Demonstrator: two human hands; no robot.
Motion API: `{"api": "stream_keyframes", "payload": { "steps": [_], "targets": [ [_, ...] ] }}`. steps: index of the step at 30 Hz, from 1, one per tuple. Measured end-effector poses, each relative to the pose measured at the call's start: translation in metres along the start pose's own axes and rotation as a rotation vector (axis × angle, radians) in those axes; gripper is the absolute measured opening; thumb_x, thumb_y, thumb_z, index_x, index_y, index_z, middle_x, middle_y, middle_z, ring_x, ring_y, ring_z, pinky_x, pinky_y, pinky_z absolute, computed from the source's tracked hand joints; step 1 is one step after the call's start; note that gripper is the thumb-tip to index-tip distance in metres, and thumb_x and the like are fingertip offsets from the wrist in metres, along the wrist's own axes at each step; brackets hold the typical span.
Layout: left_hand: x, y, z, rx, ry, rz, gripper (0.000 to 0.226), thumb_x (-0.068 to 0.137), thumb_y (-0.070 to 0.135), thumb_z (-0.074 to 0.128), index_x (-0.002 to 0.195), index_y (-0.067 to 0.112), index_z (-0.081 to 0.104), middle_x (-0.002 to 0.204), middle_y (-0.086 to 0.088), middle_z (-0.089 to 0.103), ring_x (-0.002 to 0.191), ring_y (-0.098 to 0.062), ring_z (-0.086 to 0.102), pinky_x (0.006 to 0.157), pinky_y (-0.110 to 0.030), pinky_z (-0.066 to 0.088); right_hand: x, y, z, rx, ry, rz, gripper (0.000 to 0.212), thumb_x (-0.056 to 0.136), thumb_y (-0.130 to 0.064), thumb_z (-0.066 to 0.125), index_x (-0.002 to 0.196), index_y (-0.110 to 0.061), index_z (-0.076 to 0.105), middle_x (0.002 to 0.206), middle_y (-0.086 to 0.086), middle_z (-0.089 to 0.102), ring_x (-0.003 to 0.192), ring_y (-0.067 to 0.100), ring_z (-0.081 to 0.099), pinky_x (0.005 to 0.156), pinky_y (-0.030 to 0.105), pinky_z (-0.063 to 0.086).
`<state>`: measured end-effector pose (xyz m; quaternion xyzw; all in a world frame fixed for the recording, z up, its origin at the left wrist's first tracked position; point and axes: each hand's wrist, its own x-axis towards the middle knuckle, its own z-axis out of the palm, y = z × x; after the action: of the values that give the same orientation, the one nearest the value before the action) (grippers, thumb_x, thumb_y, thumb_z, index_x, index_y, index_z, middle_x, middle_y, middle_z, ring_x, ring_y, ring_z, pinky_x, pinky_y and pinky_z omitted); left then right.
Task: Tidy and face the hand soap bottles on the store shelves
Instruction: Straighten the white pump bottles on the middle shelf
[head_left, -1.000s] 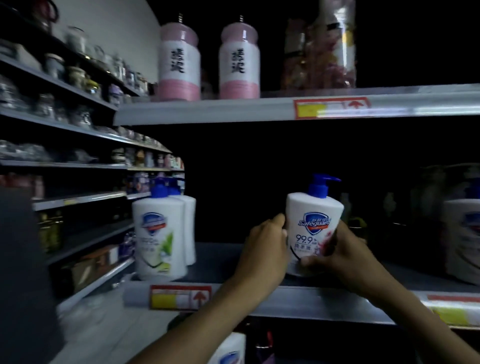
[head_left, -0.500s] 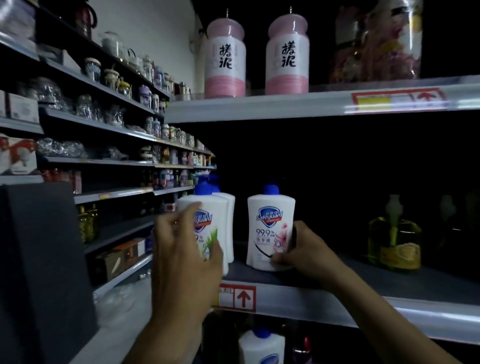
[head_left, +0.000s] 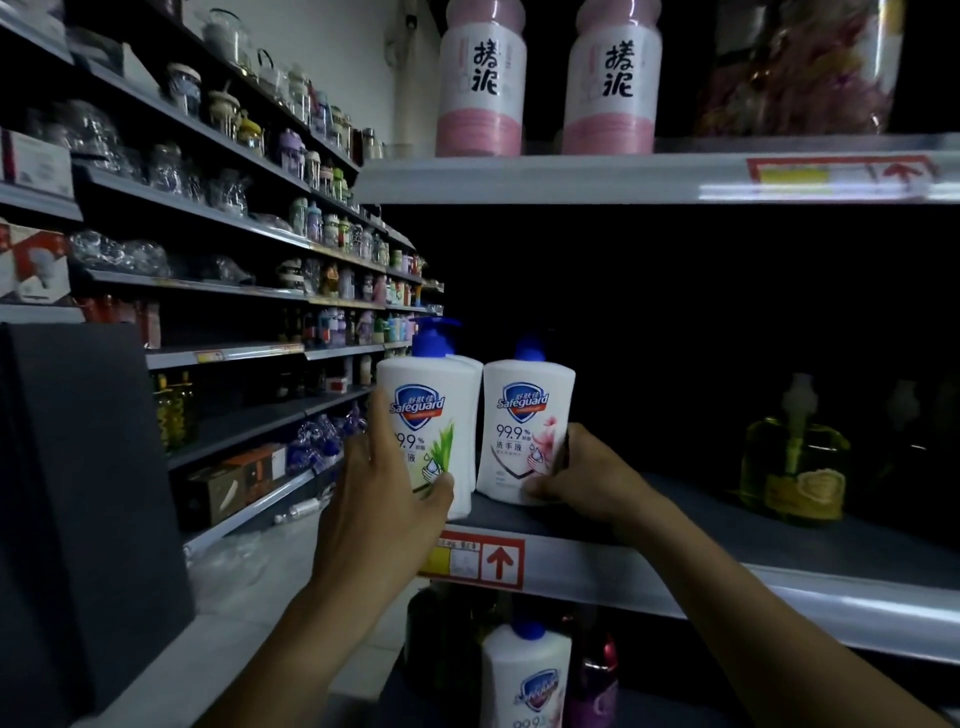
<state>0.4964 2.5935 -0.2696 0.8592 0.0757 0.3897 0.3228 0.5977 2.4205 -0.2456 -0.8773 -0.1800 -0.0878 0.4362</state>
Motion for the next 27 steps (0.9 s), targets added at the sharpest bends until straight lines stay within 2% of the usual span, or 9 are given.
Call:
{"api": "stream_keyframes", "payload": {
  "steps": [3, 7, 9, 12, 14, 16, 20, 23, 27],
  "targets": [
    [-0.012, 0.009, -0.006, 0.073, 0.113, 0.1, 0.092, 0.084, 0.029, 0.066, 0.151, 0.03, 0.002, 0.134, -0.008, 0.031, 0.115, -0.026, 0.046, 0.075, -0.029, 0.04, -0.023, -0.009, -0.012, -0.1, 0.111, -0.1, 0.057, 0.076, -0.016, 0.078, 0.125, -0.015, 0.048, 0.119, 0.001, 0.063, 0.103, 0.015, 0.06, 0.079, 0.022, 0.046],
    [-0.026, 0.041, 0.005, -0.063, 0.156, 0.292, 0.059, 0.083, 0.014, 0.065, 0.136, 0.023, 0.042, 0.122, -0.004, 0.043, 0.104, -0.026, 0.053, 0.076, -0.032, 0.043, -0.063, 0.007, -0.05, -0.187, 0.434, -0.299, 0.049, 0.085, -0.019, 0.066, 0.131, -0.018, 0.049, 0.122, 0.002, 0.058, 0.111, 0.015, 0.057, 0.09, 0.024, 0.047],
    [-0.029, 0.067, 0.022, -0.186, 0.082, 0.369, 0.043, 0.082, 0.008, 0.064, 0.122, 0.02, 0.054, 0.107, -0.002, 0.053, 0.09, -0.023, 0.058, 0.072, -0.025, 0.044, -0.082, 0.031, -0.079, -0.221, 0.602, -0.337, 0.039, 0.086, -0.015, 0.064, 0.124, -0.017, 0.053, 0.117, 0.002, 0.058, 0.107, 0.015, 0.057, 0.091, 0.029, 0.048],
    [-0.027, 0.115, 0.06, -0.363, -0.12, 0.4, 0.034, 0.083, 0.004, 0.062, 0.107, 0.028, 0.058, 0.085, 0.007, 0.062, 0.072, -0.007, 0.059, 0.061, -0.009, 0.04, -0.105, 0.076, -0.133, -0.274, 0.795, -0.271, 0.033, 0.081, -0.005, 0.064, 0.113, -0.01, 0.057, 0.106, 0.005, 0.057, 0.101, 0.021, 0.055, 0.083, 0.022, 0.039],
    [-0.028, 0.155, 0.097, -0.441, -0.306, 0.394, 0.029, 0.087, 0.007, 0.059, 0.107, 0.029, 0.058, 0.083, 0.01, 0.062, 0.067, -0.001, 0.057, 0.053, -0.009, 0.04, -0.12, 0.108, -0.172, -0.348, 0.915, -0.18, 0.034, 0.078, -0.001, 0.066, 0.11, -0.006, 0.058, 0.105, 0.01, 0.056, 0.102, 0.028, 0.052, 0.081, 0.018, 0.032],
    [-0.032, 0.194, 0.136, -0.492, -0.42, 0.41, 0.024, 0.089, 0.008, 0.056, 0.106, 0.023, 0.062, 0.08, 0.009, 0.062, 0.063, -0.002, 0.055, 0.052, -0.008, 0.036, -0.135, 0.135, -0.205, -0.392, 0.996, -0.064, 0.04, 0.077, 0.0, 0.065, 0.116, -0.004, 0.055, 0.111, 0.016, 0.055, 0.106, 0.032, 0.051, 0.086, 0.025, 0.036],
    [-0.039, 0.265, 0.199, -0.603, -0.716, 0.345, 0.032, 0.087, 0.007, 0.055, 0.118, 0.012, 0.061, 0.078, 0.008, 0.061, 0.067, -0.006, 0.054, 0.059, -0.012, 0.043, -0.158, 0.17, -0.252, -0.359, 1.023, 0.119, 0.046, 0.085, -0.009, 0.064, 0.127, -0.009, 0.047, 0.122, 0.014, 0.053, 0.11, 0.029, 0.052, 0.086, 0.035, 0.045],
    [-0.044, 0.305, 0.228, -0.625, -0.917, 0.275, 0.046, 0.088, 0.009, 0.054, 0.133, 0.012, 0.048, 0.106, -0.008, 0.064, 0.086, -0.02, 0.058, 0.076, -0.03, 0.05, -0.16, 0.183, -0.272, -0.288, 0.972, 0.192, 0.039, 0.088, -0.015, 0.064, 0.123, -0.012, 0.048, 0.118, 0.007, 0.059, 0.105, 0.025, 0.057, 0.089, 0.043, 0.05],
    [-0.054, 0.333, 0.247, -0.591, -1.116, 0.208, 0.056, 0.09, 0.011, 0.057, 0.141, 0.016, 0.036, 0.129, -0.008, 0.052, 0.105, -0.021, 0.051, 0.083, -0.028, 0.044, -0.155, 0.193, -0.283, -0.167, 0.804, 0.322, 0.031, 0.088, -0.018, 0.061, 0.118, -0.02, 0.054, 0.106, 0.001, 0.067, 0.098, 0.023, 0.063, 0.085, 0.047, 0.054]
  ]
}}
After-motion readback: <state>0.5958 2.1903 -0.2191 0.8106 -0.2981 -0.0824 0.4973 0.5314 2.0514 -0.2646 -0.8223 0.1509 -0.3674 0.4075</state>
